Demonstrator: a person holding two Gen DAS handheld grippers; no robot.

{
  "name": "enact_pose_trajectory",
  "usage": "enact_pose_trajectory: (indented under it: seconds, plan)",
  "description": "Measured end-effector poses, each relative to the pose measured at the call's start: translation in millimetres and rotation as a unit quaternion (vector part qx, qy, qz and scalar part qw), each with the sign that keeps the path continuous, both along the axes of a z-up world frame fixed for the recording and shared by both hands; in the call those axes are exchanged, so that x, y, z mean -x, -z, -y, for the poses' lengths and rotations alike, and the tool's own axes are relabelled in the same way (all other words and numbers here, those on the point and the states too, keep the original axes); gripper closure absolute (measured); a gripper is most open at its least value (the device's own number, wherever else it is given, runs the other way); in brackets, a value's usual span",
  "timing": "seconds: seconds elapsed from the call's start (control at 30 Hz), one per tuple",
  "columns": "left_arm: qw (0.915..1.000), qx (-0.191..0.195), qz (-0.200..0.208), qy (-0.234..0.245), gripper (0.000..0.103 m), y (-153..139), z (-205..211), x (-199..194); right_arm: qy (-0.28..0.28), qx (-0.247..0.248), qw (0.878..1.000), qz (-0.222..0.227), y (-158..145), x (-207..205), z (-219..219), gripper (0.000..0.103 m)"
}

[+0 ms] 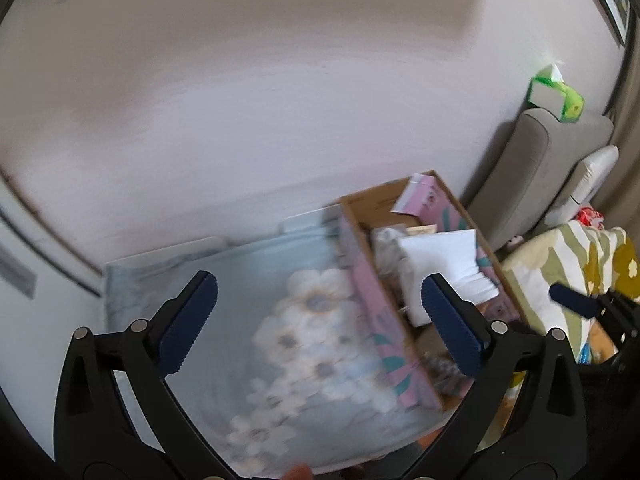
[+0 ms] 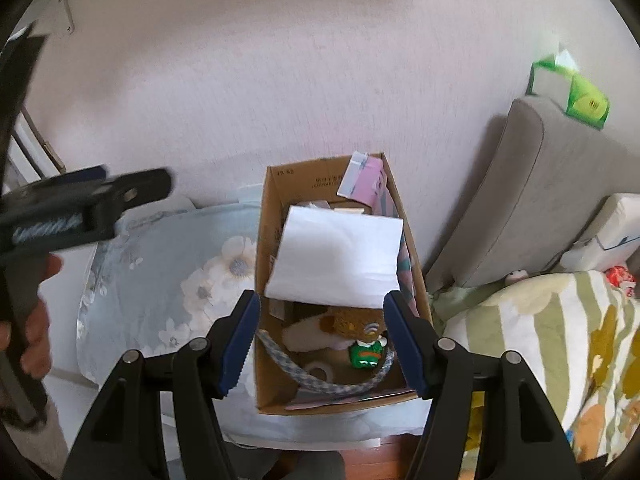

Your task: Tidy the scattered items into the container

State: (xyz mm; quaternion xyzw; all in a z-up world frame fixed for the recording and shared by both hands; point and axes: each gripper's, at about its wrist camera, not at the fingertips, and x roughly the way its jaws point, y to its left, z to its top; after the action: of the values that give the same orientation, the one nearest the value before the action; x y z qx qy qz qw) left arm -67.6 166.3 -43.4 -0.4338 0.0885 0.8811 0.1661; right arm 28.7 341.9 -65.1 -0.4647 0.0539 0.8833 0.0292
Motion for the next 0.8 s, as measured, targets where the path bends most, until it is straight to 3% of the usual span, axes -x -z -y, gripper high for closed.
enact_pose_trajectory:
  seconds: [0.2,0.37,0.5,0.6,0.8]
  plan:
    - [0.999,0.01,0.017,-0.041,0.001,-6.6,54.0,-14.8,-0.003,-0.006,1.0,0.002,-21.6,3.9,31.6,0.043]
    - [0.9959,0.011,0.032,-0.084,0.001,-3.2,91.2,-27.6,-0.037,0.006,0.999,0.005,-32.6,3.6,63.0,0.043]
    - [0.9921,-0.001,0.043,-0.118,0.001,-2.7,114.1,-40.3,-0.055,0.009,0.998,0.006,-32.9,2.3,83.6,0.043]
    - [0.9879,-0.011,0.05,-0.146,0.001,-2.6,128.8,-52.4,-0.037,-0.01,0.999,0.027,-29.0,5.8,98.2,0.043]
    - [0.9838,0.001,0.033,-0.176,0.001,-1.3,141.7,-71.2,-0.033,-0.027,0.998,0.042,-18.7,1.9,109.3,0.043]
